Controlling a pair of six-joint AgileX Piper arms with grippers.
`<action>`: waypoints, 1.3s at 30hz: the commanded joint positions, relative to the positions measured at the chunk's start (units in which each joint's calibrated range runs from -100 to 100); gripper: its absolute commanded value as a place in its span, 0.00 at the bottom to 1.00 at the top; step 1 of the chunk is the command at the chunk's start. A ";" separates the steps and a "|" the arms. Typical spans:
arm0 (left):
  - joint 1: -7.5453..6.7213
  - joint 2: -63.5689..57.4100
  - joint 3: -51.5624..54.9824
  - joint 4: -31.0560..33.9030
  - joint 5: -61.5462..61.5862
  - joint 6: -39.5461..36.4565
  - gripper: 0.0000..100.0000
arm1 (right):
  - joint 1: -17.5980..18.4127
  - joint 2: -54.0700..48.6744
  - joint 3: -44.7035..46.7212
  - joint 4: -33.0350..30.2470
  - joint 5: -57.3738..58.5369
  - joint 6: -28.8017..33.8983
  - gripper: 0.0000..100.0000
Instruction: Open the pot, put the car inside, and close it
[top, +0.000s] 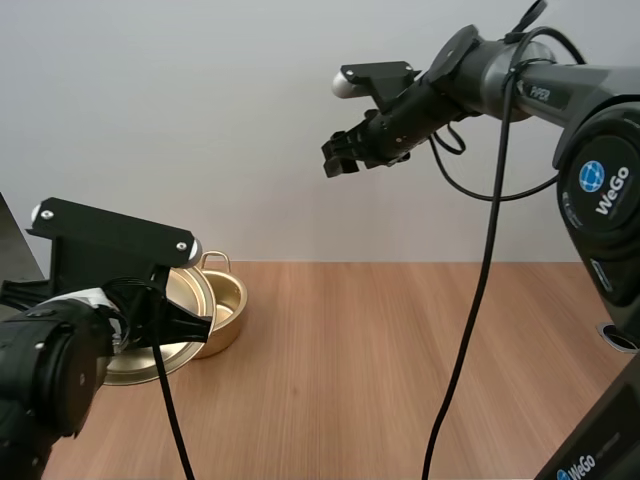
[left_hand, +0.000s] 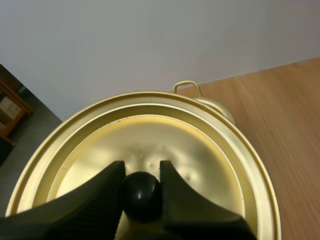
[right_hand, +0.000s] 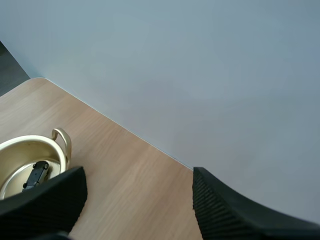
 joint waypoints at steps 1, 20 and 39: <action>0.02 7.90 0.36 -0.09 -24.34 -0.03 0.00 | -4.66 -0.99 0.03 1.46 15.19 0.22 1.00; 0.02 40.48 0.36 -0.37 -68.50 -0.03 0.00 | -5.99 -14.02 14.94 8.70 24.12 0.40 1.00; 0.02 57.06 -2.49 -0.37 -74.82 -0.25 0.00 | -5.99 -25.16 14.94 8.78 24.12 2.51 1.00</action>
